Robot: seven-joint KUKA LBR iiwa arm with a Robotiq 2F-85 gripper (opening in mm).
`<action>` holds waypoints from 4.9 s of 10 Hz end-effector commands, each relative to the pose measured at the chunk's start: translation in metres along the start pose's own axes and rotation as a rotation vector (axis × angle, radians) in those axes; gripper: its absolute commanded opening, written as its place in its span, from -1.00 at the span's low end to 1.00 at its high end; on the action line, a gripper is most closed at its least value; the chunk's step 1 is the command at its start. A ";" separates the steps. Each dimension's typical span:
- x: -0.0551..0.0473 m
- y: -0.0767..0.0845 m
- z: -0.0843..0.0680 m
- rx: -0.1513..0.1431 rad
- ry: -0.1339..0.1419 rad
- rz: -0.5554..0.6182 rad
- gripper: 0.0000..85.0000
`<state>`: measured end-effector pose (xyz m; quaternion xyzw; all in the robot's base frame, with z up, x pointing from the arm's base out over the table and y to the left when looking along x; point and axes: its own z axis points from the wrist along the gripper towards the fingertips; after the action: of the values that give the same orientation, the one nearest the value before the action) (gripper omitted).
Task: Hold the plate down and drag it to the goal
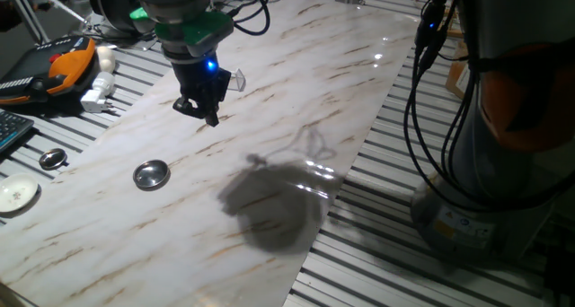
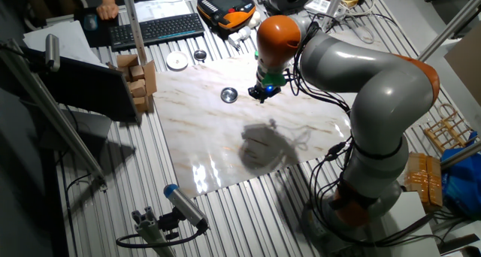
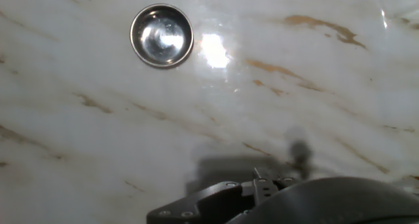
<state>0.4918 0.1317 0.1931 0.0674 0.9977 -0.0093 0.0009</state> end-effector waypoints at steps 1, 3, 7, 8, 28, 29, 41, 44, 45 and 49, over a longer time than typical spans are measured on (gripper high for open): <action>0.000 0.000 0.000 0.007 -0.016 -0.021 -1.00; 0.000 0.000 0.000 -0.027 -0.017 -0.072 -1.00; 0.000 0.000 0.000 -0.023 -0.001 -0.122 -1.00; 0.000 0.000 0.000 -0.027 -0.004 -0.119 -1.00; -0.050 0.084 0.059 -0.028 -0.003 -0.086 -1.00; -0.050 0.084 0.059 -0.023 -0.012 -0.102 -1.00; -0.063 0.091 0.074 -0.039 -0.012 -0.043 -1.00; -0.077 0.102 0.089 -0.049 -0.017 -0.032 -1.00; -0.078 0.104 0.089 -0.024 -0.022 -0.043 -1.00; -0.092 0.096 0.092 -0.027 -0.022 -0.085 -1.00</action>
<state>0.5963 0.2122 0.0995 0.0255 0.9996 0.0032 0.0125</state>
